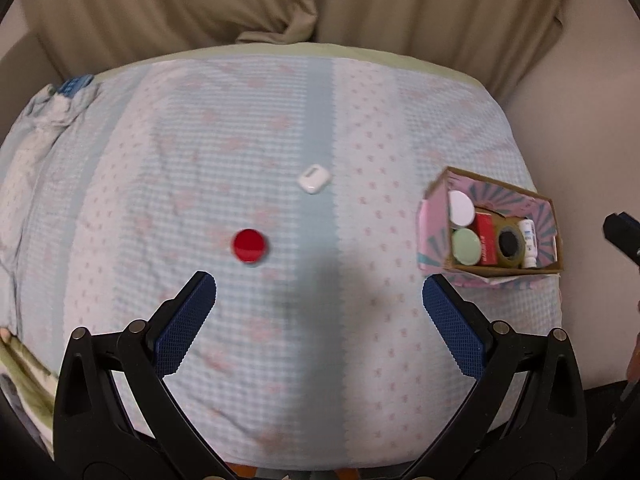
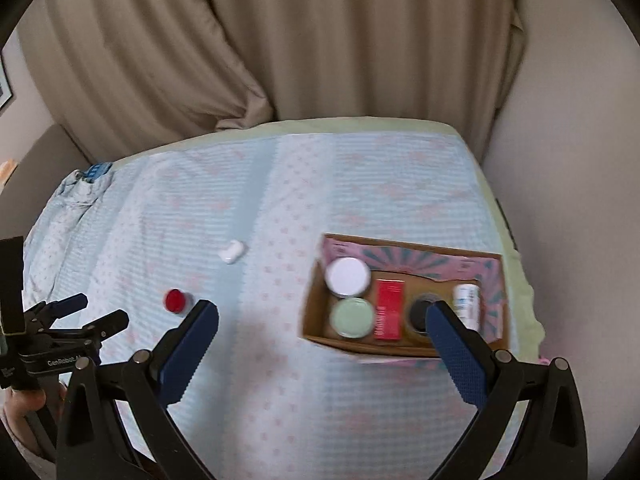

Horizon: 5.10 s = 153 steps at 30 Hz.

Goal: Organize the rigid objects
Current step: 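Grasp the red-capped bottle with the left gripper while the right gripper grasps the earbud case, then carry the red-capped bottle and white earbud case over the cardboard box, then lower both items into the box and open both grippers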

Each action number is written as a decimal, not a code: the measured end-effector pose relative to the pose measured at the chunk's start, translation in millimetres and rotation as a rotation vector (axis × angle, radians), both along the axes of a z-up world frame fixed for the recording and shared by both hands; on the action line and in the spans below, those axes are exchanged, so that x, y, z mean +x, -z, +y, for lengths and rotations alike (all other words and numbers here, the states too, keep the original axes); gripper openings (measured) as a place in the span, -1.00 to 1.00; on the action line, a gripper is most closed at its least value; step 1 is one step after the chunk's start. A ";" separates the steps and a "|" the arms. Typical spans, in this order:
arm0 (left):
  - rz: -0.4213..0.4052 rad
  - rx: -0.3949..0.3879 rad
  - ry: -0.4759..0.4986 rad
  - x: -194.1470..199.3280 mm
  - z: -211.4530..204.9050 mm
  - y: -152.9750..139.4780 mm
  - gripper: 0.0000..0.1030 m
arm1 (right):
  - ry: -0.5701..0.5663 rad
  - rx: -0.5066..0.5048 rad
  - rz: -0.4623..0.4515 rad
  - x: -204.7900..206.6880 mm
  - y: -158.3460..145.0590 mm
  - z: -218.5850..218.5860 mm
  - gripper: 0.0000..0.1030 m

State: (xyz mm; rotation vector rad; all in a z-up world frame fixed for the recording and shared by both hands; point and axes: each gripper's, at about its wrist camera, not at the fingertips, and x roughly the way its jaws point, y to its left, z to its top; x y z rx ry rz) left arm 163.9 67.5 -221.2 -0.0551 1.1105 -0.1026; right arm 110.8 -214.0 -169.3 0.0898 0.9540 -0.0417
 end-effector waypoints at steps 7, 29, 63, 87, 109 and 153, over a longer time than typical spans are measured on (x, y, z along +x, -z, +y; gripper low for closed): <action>0.000 0.014 -0.028 11.7 71.0 6.4 0.99 | -0.019 0.040 0.021 27.2 9.3 69.6 1.00; 0.088 0.024 -0.125 82.7 87.9 201.9 0.99 | -0.431 -0.136 0.161 209.0 175.6 157.6 1.00; 0.028 0.062 -0.220 108.7 70.1 269.7 -0.02 | -0.679 -0.200 0.276 277.5 311.7 191.4 0.10; -0.139 0.005 -0.078 56.4 106.3 55.6 -0.02 | -0.374 -0.107 0.135 164.3 106.2 187.0 0.10; -0.158 -0.172 0.269 33.0 -101.7 -54.9 -0.02 | -0.005 -0.052 0.052 21.4 -22.5 24.4 0.10; 0.295 0.067 0.652 147.8 -411.6 203.4 -0.03 | 0.162 0.226 0.361 115.3 202.1 -262.2 0.10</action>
